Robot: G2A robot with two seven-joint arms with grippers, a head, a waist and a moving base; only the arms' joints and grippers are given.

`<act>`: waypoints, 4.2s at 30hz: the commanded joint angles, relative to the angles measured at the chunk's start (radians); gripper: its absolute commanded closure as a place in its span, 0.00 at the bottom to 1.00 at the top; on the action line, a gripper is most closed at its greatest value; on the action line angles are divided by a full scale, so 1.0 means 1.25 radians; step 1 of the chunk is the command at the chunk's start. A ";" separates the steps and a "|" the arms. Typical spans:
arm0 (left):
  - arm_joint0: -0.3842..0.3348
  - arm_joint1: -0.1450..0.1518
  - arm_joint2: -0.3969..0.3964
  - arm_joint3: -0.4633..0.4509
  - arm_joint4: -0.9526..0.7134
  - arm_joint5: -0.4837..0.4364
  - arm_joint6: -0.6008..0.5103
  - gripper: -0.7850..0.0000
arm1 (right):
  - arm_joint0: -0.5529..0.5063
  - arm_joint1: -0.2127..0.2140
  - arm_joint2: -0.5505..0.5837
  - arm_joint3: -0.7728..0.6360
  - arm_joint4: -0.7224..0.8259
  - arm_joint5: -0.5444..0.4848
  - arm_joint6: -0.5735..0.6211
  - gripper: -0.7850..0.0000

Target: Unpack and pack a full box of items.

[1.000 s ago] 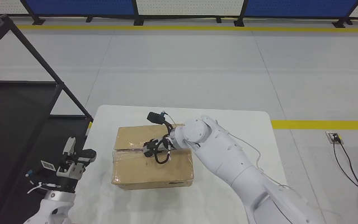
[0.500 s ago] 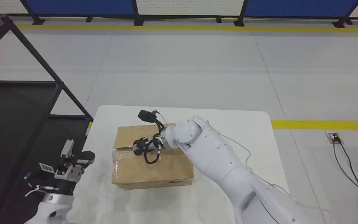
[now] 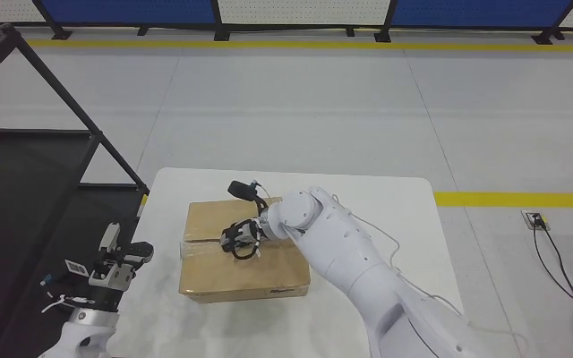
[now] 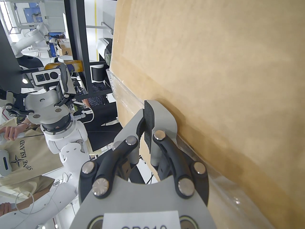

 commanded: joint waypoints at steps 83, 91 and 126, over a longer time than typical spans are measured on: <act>-0.072 0.002 0.067 0.008 0.077 0.057 -0.017 0.00 | -0.350 0.355 0.387 -0.631 -0.186 0.223 0.095 1.00; -0.078 0.002 0.070 0.008 0.079 0.061 -0.019 0.00 | -0.422 0.388 0.463 -0.709 -0.192 0.278 0.107 1.00; -0.058 0.002 0.061 0.003 0.080 0.049 -0.005 0.00 | -0.355 0.393 0.431 -0.512 -0.118 0.269 0.077 1.00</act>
